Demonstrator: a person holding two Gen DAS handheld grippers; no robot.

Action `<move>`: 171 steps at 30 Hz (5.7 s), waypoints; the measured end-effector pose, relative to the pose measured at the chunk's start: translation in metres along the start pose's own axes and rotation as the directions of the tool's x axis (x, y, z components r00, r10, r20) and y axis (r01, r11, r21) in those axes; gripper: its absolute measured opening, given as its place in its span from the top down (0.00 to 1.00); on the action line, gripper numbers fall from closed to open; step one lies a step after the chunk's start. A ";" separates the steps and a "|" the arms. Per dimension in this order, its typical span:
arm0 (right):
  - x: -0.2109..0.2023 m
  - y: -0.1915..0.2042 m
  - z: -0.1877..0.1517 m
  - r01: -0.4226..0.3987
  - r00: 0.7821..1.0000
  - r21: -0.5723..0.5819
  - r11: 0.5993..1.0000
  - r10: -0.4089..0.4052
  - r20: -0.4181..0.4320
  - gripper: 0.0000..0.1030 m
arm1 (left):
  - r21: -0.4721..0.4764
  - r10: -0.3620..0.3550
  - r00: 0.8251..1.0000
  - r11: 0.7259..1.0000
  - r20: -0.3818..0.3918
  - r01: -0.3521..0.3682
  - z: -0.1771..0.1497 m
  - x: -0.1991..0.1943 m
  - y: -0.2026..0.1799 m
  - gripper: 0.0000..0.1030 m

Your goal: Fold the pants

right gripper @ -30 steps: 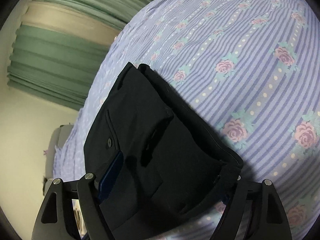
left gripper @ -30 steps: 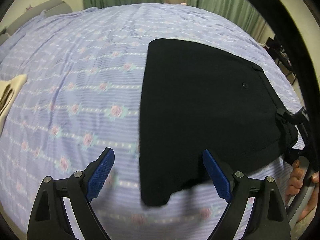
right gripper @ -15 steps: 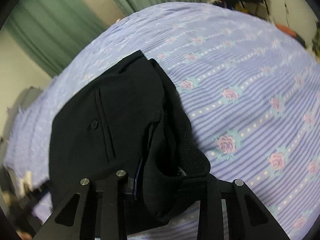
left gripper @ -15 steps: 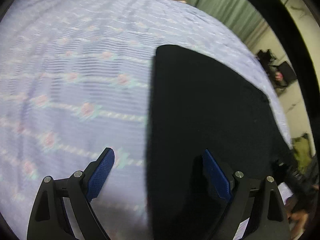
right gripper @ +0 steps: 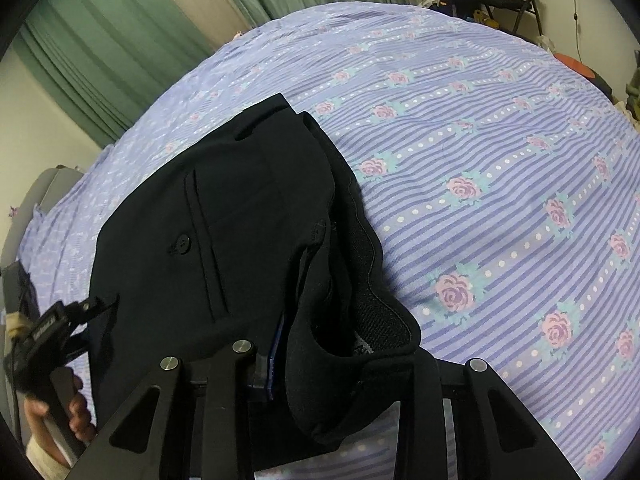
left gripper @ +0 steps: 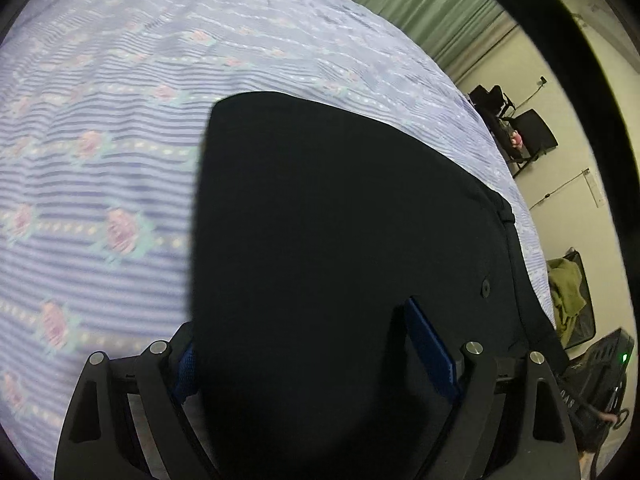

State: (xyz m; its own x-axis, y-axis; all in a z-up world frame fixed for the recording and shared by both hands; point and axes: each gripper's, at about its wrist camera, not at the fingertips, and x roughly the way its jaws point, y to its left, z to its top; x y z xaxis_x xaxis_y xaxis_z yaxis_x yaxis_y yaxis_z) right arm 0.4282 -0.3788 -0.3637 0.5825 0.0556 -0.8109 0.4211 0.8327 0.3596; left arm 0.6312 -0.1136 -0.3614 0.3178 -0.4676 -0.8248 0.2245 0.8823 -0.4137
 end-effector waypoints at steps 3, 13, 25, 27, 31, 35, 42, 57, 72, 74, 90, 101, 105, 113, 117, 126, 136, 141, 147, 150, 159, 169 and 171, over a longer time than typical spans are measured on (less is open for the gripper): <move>0.002 0.000 0.001 -0.004 1.000 -0.001 1.000 0.004 -0.003 0.68 | -0.011 -0.005 1.000 1.000 -0.003 0.005 0.003 0.002 -0.002 0.15; -0.002 0.013 0.008 0.020 1.000 -0.047 0.999 -0.020 -0.017 0.68 | -0.129 -0.010 1.000 0.992 0.007 0.011 0.010 -0.009 0.007 0.62; -0.091 0.043 0.004 -0.060 0.998 -0.179 0.982 0.063 0.008 0.80 | 0.029 -0.022 0.999 0.999 0.039 0.021 -0.040 -0.117 -0.049 0.85; -0.117 0.045 -0.003 -0.067 0.998 -0.199 0.978 0.069 0.003 0.80 | 0.049 -0.010 1.000 0.999 0.022 0.009 -0.057 -0.138 -0.056 0.85; -0.167 0.053 -0.016 -0.076 0.997 -0.254 0.964 0.074 -0.016 0.80 | 0.054 -0.008 1.000 0.999 0.005 0.007 -0.087 -0.188 -0.066 0.85; -0.229 0.073 -0.029 -0.094 0.995 -0.356 0.930 0.098 -0.009 0.80 | 0.085 0.012 0.999 0.996 0.042 -0.015 -0.113 -0.255 -0.078 0.85; -0.333 0.105 -0.057 -0.111 0.983 -0.446 0.888 0.165 0.085 0.80 | 0.125 0.015 0.985 0.991 0.172 -0.036 -0.141 -0.374 -0.098 0.85; -0.419 0.142 -0.083 -0.234 0.921 -0.623 0.747 0.375 0.104 0.80 | 0.077 0.162 0.915 0.976 0.369 -0.203 -0.215 -0.500 -0.114 0.85; -0.415 0.262 -0.157 -0.214 0.911 -0.649 0.730 0.389 0.137 0.80 | 0.058 0.126 0.904 0.985 0.409 -0.163 -0.233 -0.568 0.007 0.85; -0.418 0.282 -0.174 -0.211 0.914 -0.623 0.754 0.378 0.147 0.80 | 0.078 0.108 0.908 0.985 0.404 -0.152 -0.230 -0.580 0.030 0.85; -0.371 0.412 -0.222 -0.325 0.897 -0.653 0.684 0.442 0.017 0.80 | -0.021 0.231 0.883 0.969 0.407 -0.244 -0.228 -0.646 0.161 0.85; -0.344 0.491 -0.227 -0.361 0.874 -0.703 0.612 0.485 -0.027 0.80 | -0.063 0.269 0.852 0.961 0.450 -0.270 -0.207 -0.661 0.230 0.85; -0.330 0.530 -0.241 -0.337 0.883 -0.693 0.637 0.470 0.002 0.80 | -0.023 0.233 0.866 0.968 0.443 -0.249 -0.187 -0.668 0.274 0.85; -0.299 0.612 -0.282 -0.267 0.926 -0.596 0.757 0.373 0.058 0.80 | 0.090 0.160 0.927 0.975 0.338 -0.201 -0.145 -0.675 0.370 0.85; -0.273 0.643 -0.299 -0.252 0.943 -0.539 0.804 0.329 0.050 0.80 | 0.093 0.144 0.954 0.980 0.263 -0.174 -0.128 -0.668 0.423 0.85; -0.197 0.701 -0.326 -0.216 0.973 -0.510 0.833 0.229 -0.038 0.80 | 0.149 0.146 0.977 0.974 0.154 -0.169 -0.080 -0.632 0.514 0.85; -0.095 0.762 -0.284 -0.142 0.988 -0.508 0.850 0.157 -0.013 0.80 | 0.170 0.125 0.980 0.974 0.158 -0.152 0.023 -0.567 0.592 0.85; -0.035 0.777 -0.275 -0.098 0.995 -0.488 0.867 0.079 -0.061 0.80 | 0.163 0.168 0.982 0.970 0.087 -0.180 0.059 -0.510 0.629 0.85; 0.016 0.771 -0.311 -0.061 0.988 -0.518 0.853 -0.020 -0.150 0.80 | 0.121 0.248 0.968 0.963 -0.040 -0.242 0.056 -0.448 0.674 0.83; 0.022 0.766 -0.328 -0.048 0.984 -0.536 0.843 -0.053 -0.172 0.80 | 0.114 0.252 0.966 0.963 -0.057 -0.244 0.041 -0.443 0.679 0.79; 0.029 0.721 -0.337 0.018 0.957 -0.442 0.897 -0.143 -0.251 0.52 | 0.234 0.457 0.889 0.865 -0.006 -0.443 0.013 -0.450 0.651 0.44; -0.054 0.675 -0.326 0.120 0.976 -0.454 0.883 -0.188 -0.106 0.39 | 0.287 0.502 0.863 0.820 0.056 -0.495 -0.057 -0.510 0.584 0.30; -0.087 0.664 -0.322 0.113 0.985 -0.450 0.886 -0.159 -0.065 0.24 | 0.282 0.491 0.866 0.820 0.100 -0.498 -0.073 -0.533 0.552 0.24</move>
State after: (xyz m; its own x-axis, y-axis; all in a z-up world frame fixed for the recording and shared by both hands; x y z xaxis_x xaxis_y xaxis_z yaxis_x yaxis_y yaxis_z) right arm 0.4337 0.3467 -0.2029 0.4621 -0.0416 -0.8859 0.1255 0.9919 0.0189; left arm 0.5185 0.6260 -0.1784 0.4776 0.0226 -0.8783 0.2855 0.9414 0.1795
